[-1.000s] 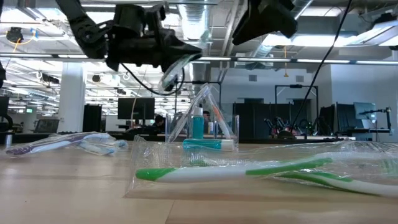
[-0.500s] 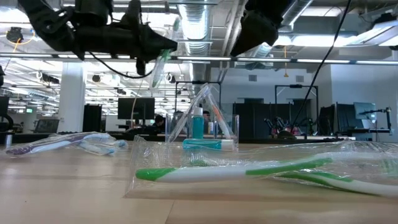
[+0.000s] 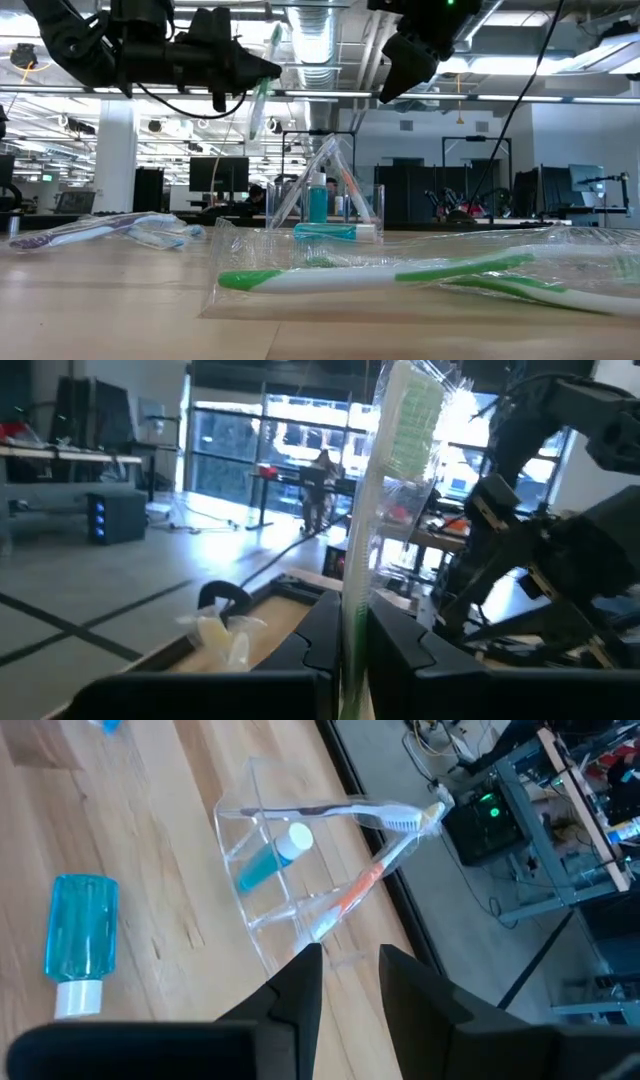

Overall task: Pick & Place toothbrushing station
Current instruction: Put the top green toothbrush into the transparent organizer

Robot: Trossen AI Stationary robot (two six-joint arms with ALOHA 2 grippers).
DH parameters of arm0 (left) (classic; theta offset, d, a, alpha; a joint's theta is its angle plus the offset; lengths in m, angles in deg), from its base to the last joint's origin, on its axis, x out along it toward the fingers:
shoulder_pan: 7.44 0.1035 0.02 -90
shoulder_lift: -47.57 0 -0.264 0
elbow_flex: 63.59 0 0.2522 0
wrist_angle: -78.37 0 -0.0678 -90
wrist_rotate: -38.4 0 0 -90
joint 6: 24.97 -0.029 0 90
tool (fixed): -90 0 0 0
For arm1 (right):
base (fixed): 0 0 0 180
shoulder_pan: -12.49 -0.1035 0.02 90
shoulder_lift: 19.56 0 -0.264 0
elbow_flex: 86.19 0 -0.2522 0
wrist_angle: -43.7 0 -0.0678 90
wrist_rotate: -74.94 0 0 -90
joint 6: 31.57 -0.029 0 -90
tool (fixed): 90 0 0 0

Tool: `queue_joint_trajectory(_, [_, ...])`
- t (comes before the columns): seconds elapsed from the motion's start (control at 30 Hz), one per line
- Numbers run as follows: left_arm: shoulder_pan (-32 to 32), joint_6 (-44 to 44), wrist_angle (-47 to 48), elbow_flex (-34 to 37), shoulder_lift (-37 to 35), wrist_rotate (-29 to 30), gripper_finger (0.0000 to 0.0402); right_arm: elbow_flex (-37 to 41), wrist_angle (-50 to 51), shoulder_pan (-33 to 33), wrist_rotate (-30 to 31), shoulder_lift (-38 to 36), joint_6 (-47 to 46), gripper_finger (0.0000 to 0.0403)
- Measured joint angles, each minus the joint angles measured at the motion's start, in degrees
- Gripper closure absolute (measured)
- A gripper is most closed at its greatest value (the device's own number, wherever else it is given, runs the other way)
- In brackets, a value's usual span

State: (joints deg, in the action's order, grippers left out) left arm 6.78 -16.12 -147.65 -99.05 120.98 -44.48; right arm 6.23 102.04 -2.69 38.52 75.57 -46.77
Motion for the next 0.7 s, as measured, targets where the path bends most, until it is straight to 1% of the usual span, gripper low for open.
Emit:
queue_joint_trajectory(0.13, [0.41, -1.18, -3.60, -0.04, 2.33, 0.54, 0.0387, 0.02, 0.20, -0.02, 0.00, 0.50, -1.36, 0.0310])
queue_joint_trajectory(0.27, [0.96, -1.52, -8.13, -0.04, 6.78, 0.53, 0.0387, 0.02, 0.35, -0.02, 0.02, 0.92, -1.84, 0.0310])
queue_joint_trajectory(0.47, [3.56, -2.91, -15.58, -0.04, 13.40, 0.57, 0.0387, 0.04, 0.64, -0.02, 0.02, 1.68, -2.08, 0.0310])
queue_joint_trajectory(0.7, [5.75, -2.56, -22.84, -0.04, 18.16, 0.57, 0.0386, 0.04, 0.64, -0.02, 0.28, 1.68, -2.87, 0.0310])
